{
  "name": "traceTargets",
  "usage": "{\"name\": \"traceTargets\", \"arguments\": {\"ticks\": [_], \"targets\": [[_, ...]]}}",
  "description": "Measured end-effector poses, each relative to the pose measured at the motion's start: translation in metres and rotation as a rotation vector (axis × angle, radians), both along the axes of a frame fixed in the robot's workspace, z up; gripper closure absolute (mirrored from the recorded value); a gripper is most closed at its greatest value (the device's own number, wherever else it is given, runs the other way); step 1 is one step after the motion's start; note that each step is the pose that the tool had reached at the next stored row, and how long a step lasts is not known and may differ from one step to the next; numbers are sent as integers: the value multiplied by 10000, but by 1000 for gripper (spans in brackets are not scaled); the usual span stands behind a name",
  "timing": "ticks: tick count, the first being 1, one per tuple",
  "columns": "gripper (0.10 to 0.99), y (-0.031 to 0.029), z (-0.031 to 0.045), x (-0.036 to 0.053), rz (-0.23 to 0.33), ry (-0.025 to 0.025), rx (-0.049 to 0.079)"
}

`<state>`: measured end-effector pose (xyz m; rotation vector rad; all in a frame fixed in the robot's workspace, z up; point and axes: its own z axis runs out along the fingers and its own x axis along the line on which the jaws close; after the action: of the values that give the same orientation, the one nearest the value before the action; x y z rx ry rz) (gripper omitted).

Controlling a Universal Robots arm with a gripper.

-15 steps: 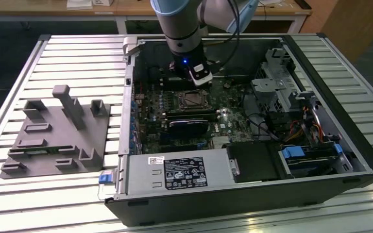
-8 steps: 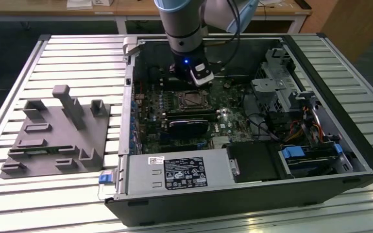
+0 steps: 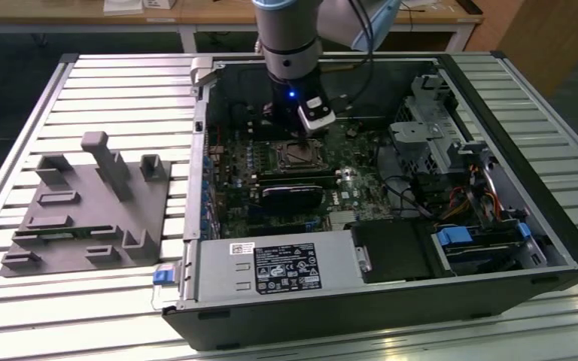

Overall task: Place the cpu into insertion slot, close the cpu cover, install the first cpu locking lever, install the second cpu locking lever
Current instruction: 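Install the first cpu locking lever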

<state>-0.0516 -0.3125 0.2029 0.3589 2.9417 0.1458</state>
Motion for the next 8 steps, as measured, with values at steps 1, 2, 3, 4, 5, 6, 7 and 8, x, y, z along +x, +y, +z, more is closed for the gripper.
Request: {"name": "traceTargets", "arguments": {"ticks": [1, 2, 3, 4, 5, 6, 7, 8], "targets": [[980, -2, 0, 10, 0, 64, -78], [980, -6, 0, 19, 1, 116, -140], [980, -13, 0, 25, 1, 159, -182], [980, -22, 0, 31, 1, 201, -219], [980, -32, 0, 37, 1, 243, -250], [980, -44, 0, 42, 1, 284, -277], [980, -57, 0, 46, 0, 322, -300], [980, -71, 0, 50, 0, 356, -320]]}}
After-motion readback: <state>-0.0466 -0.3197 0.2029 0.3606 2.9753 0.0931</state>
